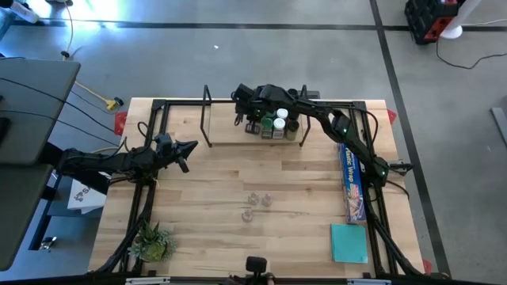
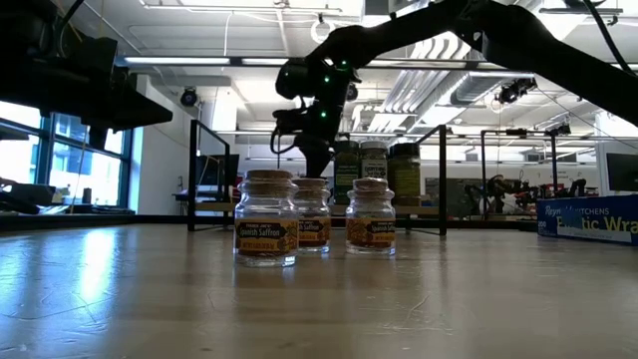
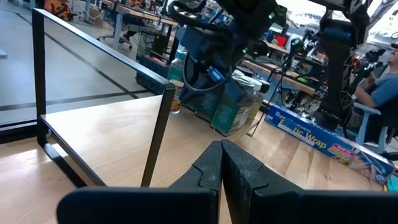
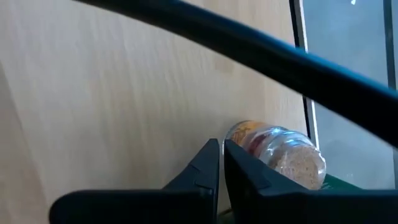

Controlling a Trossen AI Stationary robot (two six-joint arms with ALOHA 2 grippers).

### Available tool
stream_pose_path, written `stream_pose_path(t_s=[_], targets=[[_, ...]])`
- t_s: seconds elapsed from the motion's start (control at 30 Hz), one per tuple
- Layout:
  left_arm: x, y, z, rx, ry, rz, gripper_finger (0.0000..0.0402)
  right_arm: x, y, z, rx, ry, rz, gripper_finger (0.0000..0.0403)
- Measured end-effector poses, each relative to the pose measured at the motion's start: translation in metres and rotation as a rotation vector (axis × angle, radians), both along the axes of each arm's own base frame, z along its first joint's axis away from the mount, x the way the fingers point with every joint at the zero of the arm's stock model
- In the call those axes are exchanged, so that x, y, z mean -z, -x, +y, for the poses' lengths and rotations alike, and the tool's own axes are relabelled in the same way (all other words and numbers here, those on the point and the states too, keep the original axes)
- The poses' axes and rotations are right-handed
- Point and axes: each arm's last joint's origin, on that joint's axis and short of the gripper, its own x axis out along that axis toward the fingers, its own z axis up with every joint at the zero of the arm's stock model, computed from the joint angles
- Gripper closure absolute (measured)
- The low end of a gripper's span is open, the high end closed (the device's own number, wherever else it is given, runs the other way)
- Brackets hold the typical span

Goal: Shelf spices
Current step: Put the bottom right brown seasoning bottle on the shelf, then put the top right brown seasoning bottle on the shelf and align with the other brown seasoning bottle

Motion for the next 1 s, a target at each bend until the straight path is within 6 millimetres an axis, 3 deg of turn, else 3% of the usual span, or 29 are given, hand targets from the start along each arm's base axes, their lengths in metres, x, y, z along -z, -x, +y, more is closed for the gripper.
stream_pose_path(t_s=[0.3, 0.47, 0.6, 0.7, 0.77, 0.83, 1.0], targets=[[0.0, 0.0, 0.0, 0.0, 0.0, -0.001, 0.0396, -0.002, -0.009, 0.007, 0.003, 0.028, -0.057, 0.0386], [0.0, 0.0, 0.0, -0.001, 0.0, 0.0, 0.0396, -0.031, -0.015, 0.028, -0.037, 0.047, -0.139, 0.0386], [0.0, 0.0, 0.0, 0.0, 0.0, 0.0, 0.0396, -0.071, -0.012, 0.072, -0.103, -0.02, -0.237, 0.039], [0.0, 0.0, 0.0, 0.0, 0.0, 0.0, 0.0396, -0.106, -0.006, 0.117, -0.208, -0.095, -0.336, 0.04], [0.0, 0.0, 0.0, 0.0, 0.0, -0.001, 0.0396, -0.12, -0.003, 0.15, -0.302, -0.138, -0.37, 0.0401], [0.0, 0.0, 0.0, -0.001, 0.0, 0.0, 0.0396, -0.118, 0.002, 0.18, -0.362, -0.172, -0.341, 0.0402], [0.0, 0.0, 0.0, 0.0, 0.0, -0.001, 0.0396, -0.08, 0.035, 0.238, -0.308, -0.262, -0.21, 0.0403]])
